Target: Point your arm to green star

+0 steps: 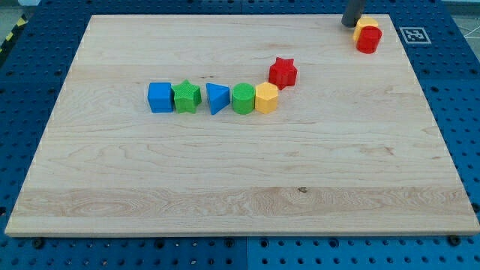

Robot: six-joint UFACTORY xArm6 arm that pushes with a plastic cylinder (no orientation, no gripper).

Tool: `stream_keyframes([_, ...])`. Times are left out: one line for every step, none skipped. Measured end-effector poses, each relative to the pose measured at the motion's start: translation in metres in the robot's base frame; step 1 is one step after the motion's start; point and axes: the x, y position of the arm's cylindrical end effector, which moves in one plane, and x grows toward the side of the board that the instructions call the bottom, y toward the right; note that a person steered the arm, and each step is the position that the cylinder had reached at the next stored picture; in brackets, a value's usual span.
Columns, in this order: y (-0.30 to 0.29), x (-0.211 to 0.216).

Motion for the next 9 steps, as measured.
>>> stream_keyframes([-0.04,0.005])
stream_keyframes([-0.068,0.018])
stream_keyframes([-0.069,0.033])
stream_keyframes([-0.075,0.05])
stream_keyframes([-0.082,0.077])
stream_keyframes([-0.082,0.084])
stream_keyframes([-0.128,0.031])
stream_keyframes([-0.177,0.018])
stream_keyframes([-0.23,0.025])
